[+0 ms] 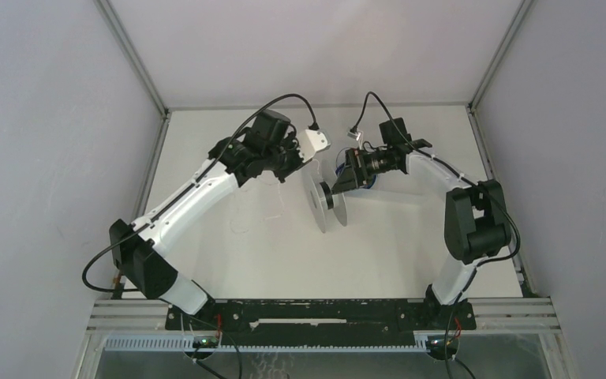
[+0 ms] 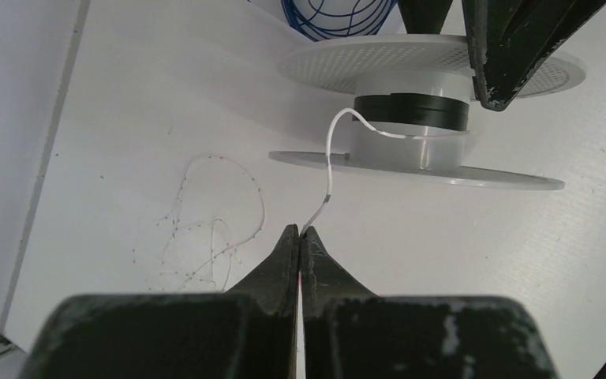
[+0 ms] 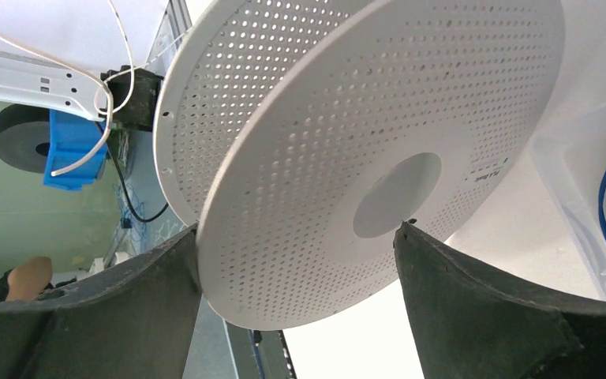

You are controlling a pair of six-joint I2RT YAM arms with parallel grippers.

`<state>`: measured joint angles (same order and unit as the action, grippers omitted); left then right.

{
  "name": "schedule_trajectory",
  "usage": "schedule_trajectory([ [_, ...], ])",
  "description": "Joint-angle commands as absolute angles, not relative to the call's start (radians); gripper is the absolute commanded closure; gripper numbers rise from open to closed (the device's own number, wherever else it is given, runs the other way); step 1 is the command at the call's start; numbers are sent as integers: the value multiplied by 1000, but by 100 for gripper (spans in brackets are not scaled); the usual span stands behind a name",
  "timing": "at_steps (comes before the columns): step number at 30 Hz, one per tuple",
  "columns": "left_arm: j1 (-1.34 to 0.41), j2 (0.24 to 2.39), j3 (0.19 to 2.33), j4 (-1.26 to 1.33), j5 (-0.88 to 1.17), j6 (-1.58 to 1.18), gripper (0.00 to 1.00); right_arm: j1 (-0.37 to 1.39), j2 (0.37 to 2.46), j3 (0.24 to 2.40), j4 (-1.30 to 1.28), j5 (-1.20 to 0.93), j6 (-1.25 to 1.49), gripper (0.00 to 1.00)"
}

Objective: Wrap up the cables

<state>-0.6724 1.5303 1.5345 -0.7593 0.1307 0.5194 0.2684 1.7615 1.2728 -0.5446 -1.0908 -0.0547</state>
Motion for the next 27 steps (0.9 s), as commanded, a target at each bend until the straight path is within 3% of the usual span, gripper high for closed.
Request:
schedule_trajectory([
  [1, -708, 1539, 1608, -761, 43, 498, 100, 265, 1682, 1310, -540, -1060, -88, 8],
  [10, -737, 1570, 1658, -779, -28, 485, 100, 290, 1588, 1264, -528, -960, -93, 13],
  [27, -742, 1600, 1603, -767, 26, 326, 100, 436, 1419, 1108, -392, -633, -161, 52],
])
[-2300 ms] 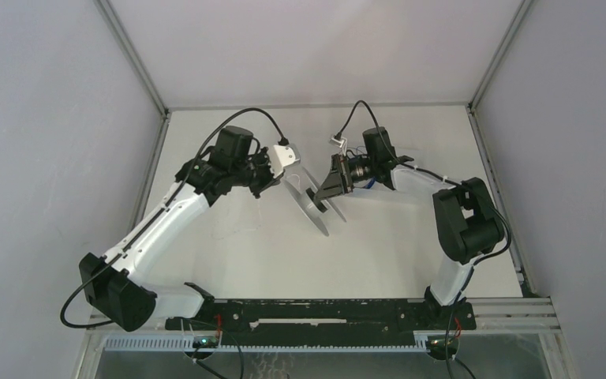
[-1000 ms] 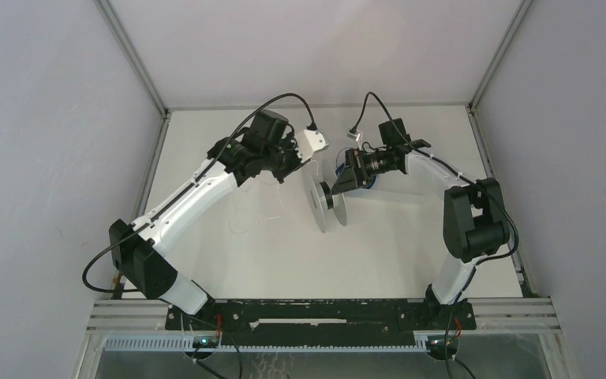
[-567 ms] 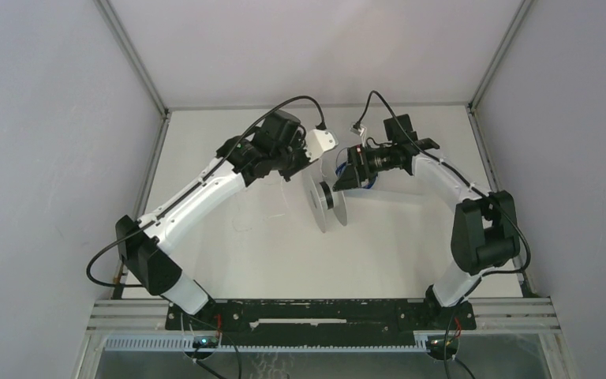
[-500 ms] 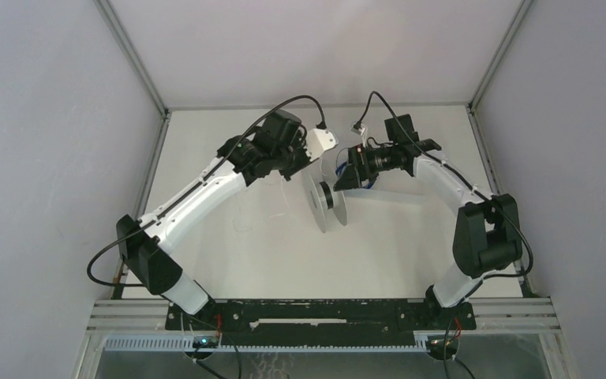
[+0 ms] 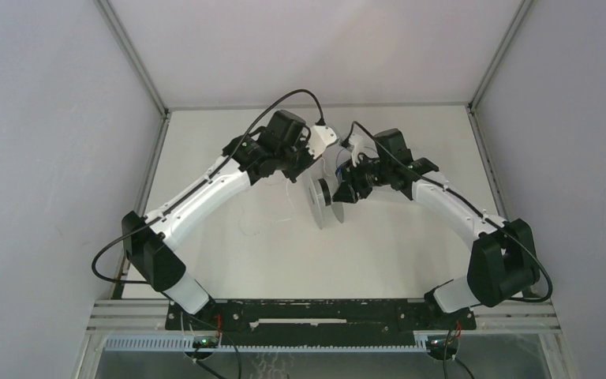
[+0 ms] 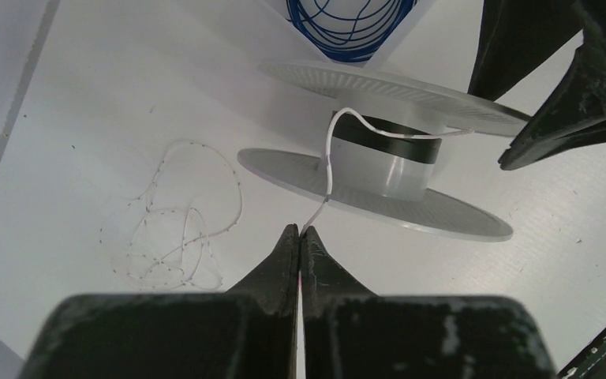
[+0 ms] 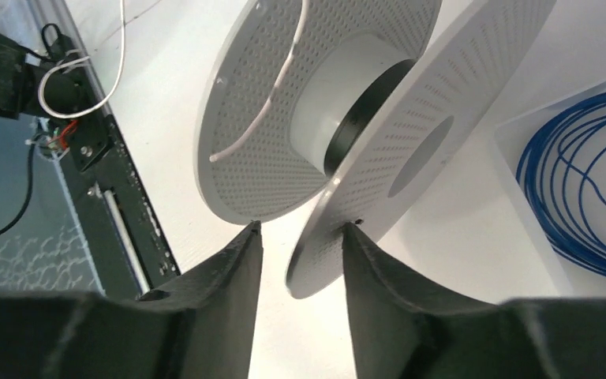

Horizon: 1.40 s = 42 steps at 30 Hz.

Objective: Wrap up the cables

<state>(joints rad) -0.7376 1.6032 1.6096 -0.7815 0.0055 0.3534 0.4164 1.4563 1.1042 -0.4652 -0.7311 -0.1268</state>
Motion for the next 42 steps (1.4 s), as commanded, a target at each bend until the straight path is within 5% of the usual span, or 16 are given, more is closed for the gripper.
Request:
schedule_trajectory([
  [1, -742, 1601, 1600, -767, 24, 327, 100, 438, 1419, 1108, -387, -626, -165, 55],
  [11, -741, 1586, 1582, -771, 3, 347, 100, 453, 1397, 1108, -382, -561, -230, 72],
  [30, -742, 1746, 1804, -953, -59, 545, 100, 421, 1406, 1089, -373, -655, -230, 70],
  [42, -744, 1801, 1875, -957, -26, 509, 100, 405, 1318, 911, -96, -669, -112, 68],
])
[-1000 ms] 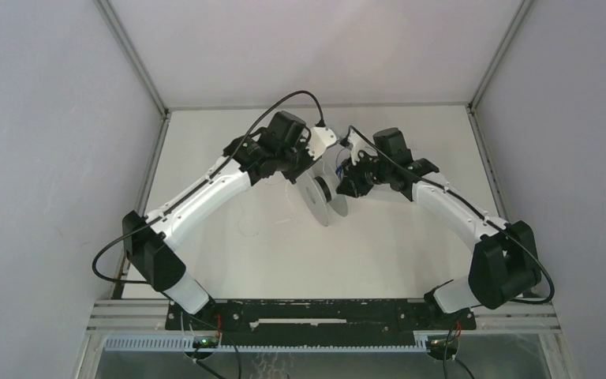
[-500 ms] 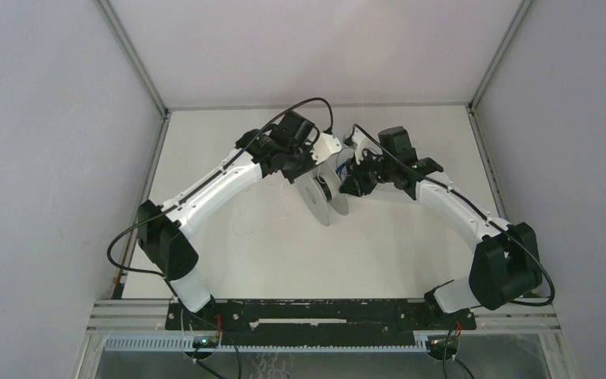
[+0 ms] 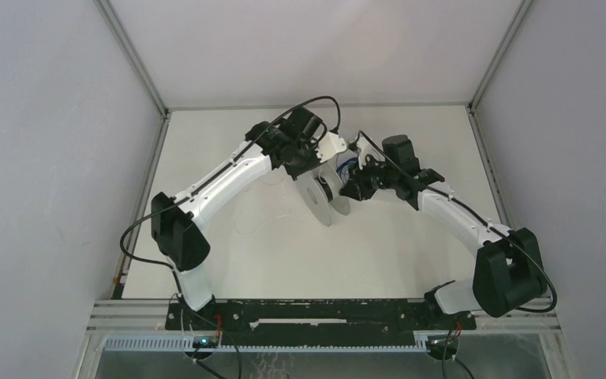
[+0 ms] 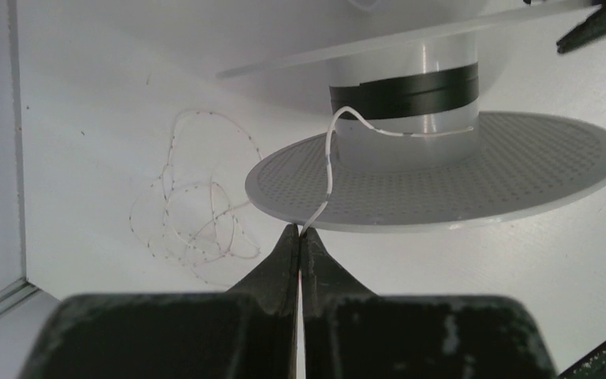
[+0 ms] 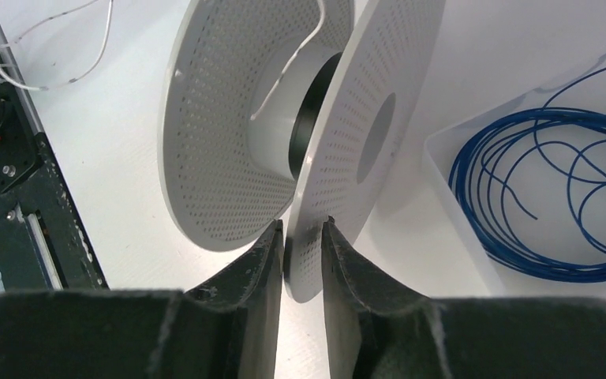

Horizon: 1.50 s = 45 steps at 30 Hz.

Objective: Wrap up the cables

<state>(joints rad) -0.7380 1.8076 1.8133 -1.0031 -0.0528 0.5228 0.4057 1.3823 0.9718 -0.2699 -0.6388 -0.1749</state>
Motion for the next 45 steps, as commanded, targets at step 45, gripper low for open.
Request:
schedule_trajectory([
  [45, -752, 1742, 1782, -865, 164, 778, 100, 370, 1266, 850, 28, -693, -86, 49],
])
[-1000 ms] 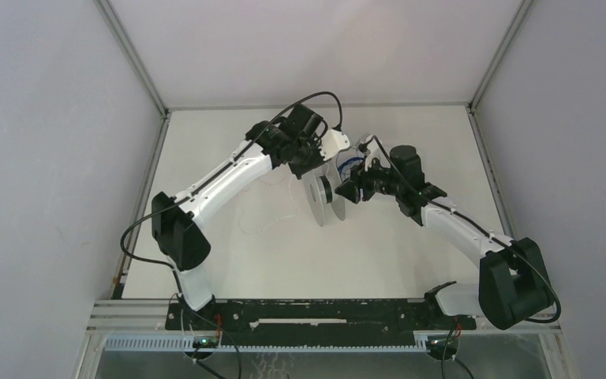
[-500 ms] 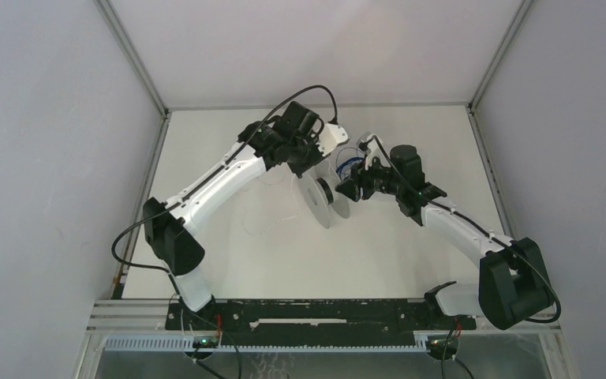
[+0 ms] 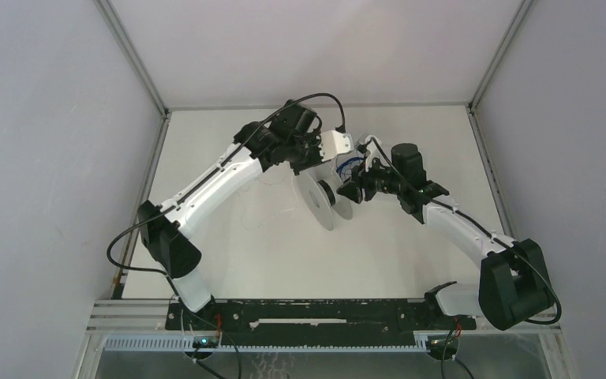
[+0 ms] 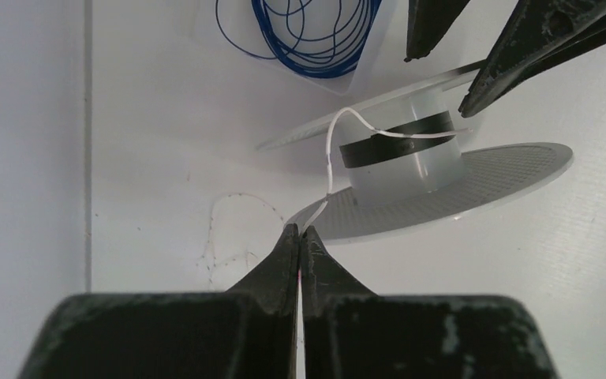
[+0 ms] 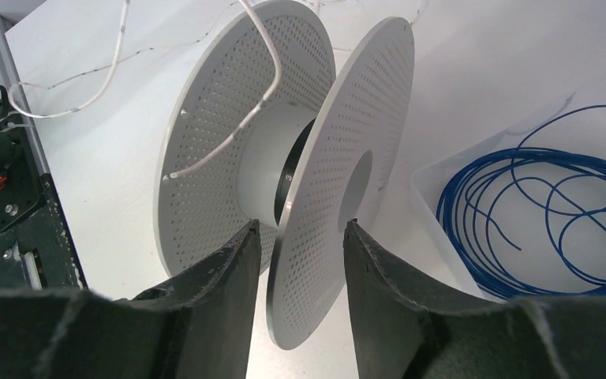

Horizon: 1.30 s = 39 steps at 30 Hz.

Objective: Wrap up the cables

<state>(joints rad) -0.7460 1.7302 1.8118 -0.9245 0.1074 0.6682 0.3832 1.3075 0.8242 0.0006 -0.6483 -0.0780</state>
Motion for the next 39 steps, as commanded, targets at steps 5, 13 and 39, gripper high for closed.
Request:
schedule_trajectory([
  [5, -752, 1754, 1747, -820, 187, 808, 100, 353, 1221, 778, 123, -730, -32, 45],
  [13, -752, 1763, 1691, -772, 202, 851, 100, 343, 1223, 743, 217, -721, 81, 40],
  [39, -741, 1801, 1689, -777, 281, 790, 100, 428, 1252, 719, 300, -525, 99, 47],
])
